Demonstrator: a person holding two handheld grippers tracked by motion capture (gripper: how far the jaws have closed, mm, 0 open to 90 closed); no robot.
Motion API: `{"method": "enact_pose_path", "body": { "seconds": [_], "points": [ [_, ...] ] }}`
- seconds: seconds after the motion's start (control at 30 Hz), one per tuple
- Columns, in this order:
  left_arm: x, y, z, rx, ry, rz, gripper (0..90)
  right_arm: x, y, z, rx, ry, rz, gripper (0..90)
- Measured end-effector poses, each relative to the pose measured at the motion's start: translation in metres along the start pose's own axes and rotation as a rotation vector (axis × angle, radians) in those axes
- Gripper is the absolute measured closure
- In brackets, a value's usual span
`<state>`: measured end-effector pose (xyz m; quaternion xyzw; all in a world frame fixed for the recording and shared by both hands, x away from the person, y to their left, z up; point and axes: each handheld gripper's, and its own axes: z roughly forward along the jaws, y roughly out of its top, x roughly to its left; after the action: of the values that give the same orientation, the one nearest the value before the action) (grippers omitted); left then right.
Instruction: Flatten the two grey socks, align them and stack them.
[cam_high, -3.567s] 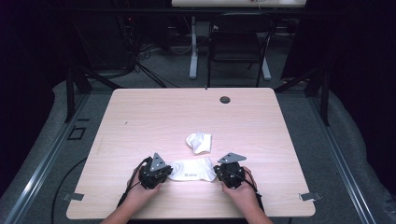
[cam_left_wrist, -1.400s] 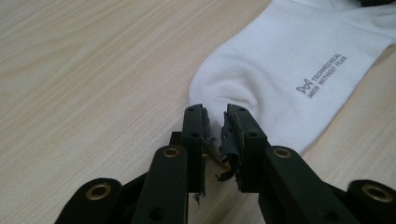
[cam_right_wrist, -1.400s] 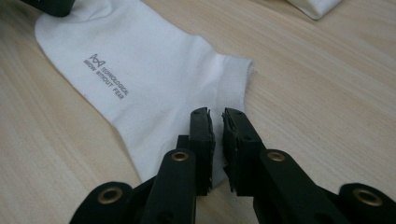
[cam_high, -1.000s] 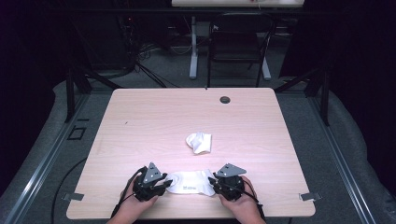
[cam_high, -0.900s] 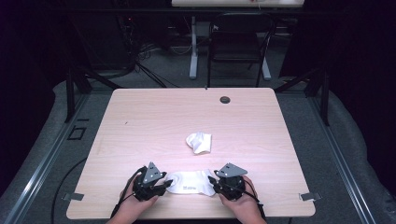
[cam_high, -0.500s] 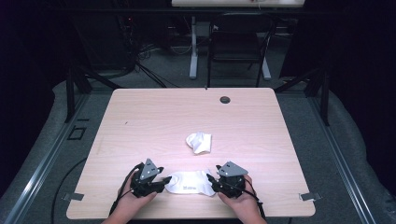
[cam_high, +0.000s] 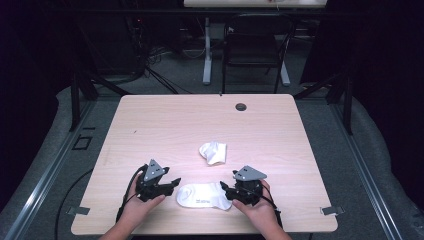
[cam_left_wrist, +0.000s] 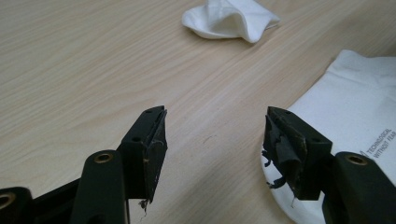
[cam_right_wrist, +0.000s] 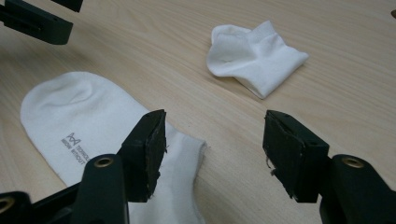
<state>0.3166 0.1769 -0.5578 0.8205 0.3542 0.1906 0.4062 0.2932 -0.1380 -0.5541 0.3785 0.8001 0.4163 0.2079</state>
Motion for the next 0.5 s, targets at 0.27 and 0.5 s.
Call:
{"method": "enact_pose_path", "body": {
  "seconds": [0.27,0.5],
  "points": [
    [0.006,0.009,0.011,0.038,-0.007,0.012,42.4,-0.011,0.009,0.01,0.061,-0.015,-0.017,51.0],
    [0.008,0.017,0.017,0.046,-0.002,0.022,53.4,-0.015,0.027,0.014,0.077,-0.031,-0.038,54.7]
  ]
}}
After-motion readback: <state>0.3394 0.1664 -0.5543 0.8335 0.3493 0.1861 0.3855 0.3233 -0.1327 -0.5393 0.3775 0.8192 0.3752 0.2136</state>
